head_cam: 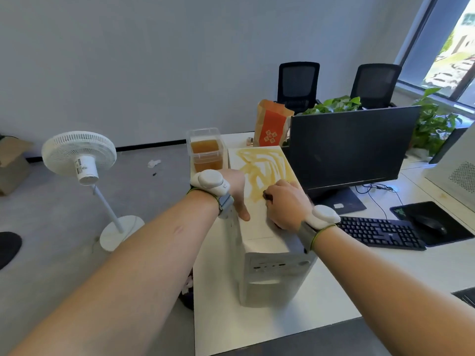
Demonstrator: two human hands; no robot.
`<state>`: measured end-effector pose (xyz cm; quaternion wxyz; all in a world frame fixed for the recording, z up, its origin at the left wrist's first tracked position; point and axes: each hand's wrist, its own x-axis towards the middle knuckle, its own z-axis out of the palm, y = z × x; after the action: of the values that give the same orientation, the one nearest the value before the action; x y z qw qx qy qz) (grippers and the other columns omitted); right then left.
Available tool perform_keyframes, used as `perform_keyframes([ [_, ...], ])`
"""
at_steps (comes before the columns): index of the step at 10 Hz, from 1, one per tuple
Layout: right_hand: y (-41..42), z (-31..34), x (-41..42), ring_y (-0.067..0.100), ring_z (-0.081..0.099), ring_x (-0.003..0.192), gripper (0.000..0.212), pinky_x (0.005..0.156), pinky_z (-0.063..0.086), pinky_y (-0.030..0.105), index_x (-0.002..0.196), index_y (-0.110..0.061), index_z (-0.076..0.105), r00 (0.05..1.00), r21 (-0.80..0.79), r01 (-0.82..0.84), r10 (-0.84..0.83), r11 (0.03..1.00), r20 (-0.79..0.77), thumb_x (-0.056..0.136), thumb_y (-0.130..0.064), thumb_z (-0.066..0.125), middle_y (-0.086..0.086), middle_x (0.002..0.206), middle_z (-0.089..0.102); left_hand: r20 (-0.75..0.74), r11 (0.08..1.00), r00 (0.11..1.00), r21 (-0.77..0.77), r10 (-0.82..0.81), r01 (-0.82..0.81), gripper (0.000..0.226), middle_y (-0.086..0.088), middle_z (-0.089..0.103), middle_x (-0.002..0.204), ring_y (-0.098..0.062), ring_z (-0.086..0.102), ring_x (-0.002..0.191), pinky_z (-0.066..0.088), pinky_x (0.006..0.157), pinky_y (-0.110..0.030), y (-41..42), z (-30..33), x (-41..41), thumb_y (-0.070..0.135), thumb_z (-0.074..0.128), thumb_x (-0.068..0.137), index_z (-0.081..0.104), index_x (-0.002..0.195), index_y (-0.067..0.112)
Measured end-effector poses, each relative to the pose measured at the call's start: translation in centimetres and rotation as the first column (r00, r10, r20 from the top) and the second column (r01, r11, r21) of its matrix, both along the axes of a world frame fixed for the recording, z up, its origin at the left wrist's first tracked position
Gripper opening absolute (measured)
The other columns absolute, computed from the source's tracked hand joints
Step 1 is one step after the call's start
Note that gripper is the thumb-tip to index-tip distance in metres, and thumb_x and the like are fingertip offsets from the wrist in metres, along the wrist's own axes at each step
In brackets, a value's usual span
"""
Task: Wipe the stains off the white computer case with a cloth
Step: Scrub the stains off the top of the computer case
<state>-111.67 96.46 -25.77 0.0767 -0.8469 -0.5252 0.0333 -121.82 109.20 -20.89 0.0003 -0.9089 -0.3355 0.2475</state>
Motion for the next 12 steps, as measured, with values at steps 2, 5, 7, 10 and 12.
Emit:
perform_keyframes([
  [2, 1.1, 2.2, -0.3, 0.021, 0.066, 0.089, 0.017, 0.077, 0.06, 0.036, 0.092, -0.028, 0.078, 0.975, -0.026, 0.156, -0.158, 0.987, -0.158, 0.086, -0.026, 0.063, -0.006, 0.097, 0.071, 0.114, 1.0, 0.993, -0.015, -0.01, 0.012, 0.048, 0.0, 0.061, 0.083, -0.021, 0.058, 0.083, 0.048, 0.077, -0.032, 1.1, -1.7, -0.1, 0.058, 0.084, 0.073, 0.058, 0.074, 0.018],
  [5, 0.1, 0.5, -3.1, 0.028, 0.057, 0.094, 0.058, 0.08, 0.05, 0.038, 0.139, -0.021, 0.038, 0.95, 0.157, 0.281, -0.251, 0.947, -0.185, 0.086, -0.01, 0.059, 0.005, 0.129, 0.045, 0.219, 0.999, 0.975, -0.015, -0.038, 0.042, 0.061, -0.001, 0.058, 0.072, -0.02, 0.053, 0.063, 0.046, 0.061, -0.03, 1.8, -3.2, -0.6, 0.067, 0.084, 0.067, 0.059, 0.076, 0.012],
  [7, 0.5, 1.2, -2.8, 0.027, 0.059, 0.095, 0.021, 0.078, 0.054, 0.035, 0.102, -0.014, 0.071, 0.99, -0.027, 0.127, -0.129, 0.991, -0.051, 0.085, -0.015, 0.057, 0.004, 0.107, 0.062, 0.186, 0.998, 0.982, -0.036, -0.042, 0.049, 0.07, -0.002, 0.052, 0.066, -0.021, 0.05, 0.062, 0.039, 0.056, -0.028, 1.4, -2.5, -0.7, 0.071, 0.08, 0.067, 0.059, 0.083, 0.007],
  [10, 1.4, 1.5, -3.5, 0.025, 0.06, 0.102, 0.034, 0.079, 0.053, 0.035, 0.114, -0.027, 0.074, 0.997, -0.038, -0.007, 0.004, 0.999, -0.077, 0.088, -0.013, 0.057, -0.003, 0.111, 0.068, 0.229, 0.997, 0.973, -0.079, 0.008, 0.011, 0.064, -0.002, 0.044, 0.063, -0.019, 0.038, 0.053, 0.032, 0.051, -0.027, 1.3, -2.2, -1.0, 0.066, 0.082, 0.069, 0.049, 0.071, 0.011],
  [12, 2.2, 3.4, -2.6, 0.027, 0.062, 0.077, 0.019, 0.057, 0.046, 0.027, 0.093, -0.012, 0.076, 0.997, -0.047, 0.024, -0.028, 0.999, -0.075, 0.085, -0.014, 0.059, 0.007, 0.086, 0.069, 0.217, 0.994, 0.976, -0.106, 0.007, 0.016, 0.067, -0.005, 0.062, 0.079, -0.022, 0.053, 0.068, 0.044, 0.065, -0.031, 1.3, -2.1, -1.2, 0.062, 0.084, 0.07, 0.058, 0.093, 0.005],
])
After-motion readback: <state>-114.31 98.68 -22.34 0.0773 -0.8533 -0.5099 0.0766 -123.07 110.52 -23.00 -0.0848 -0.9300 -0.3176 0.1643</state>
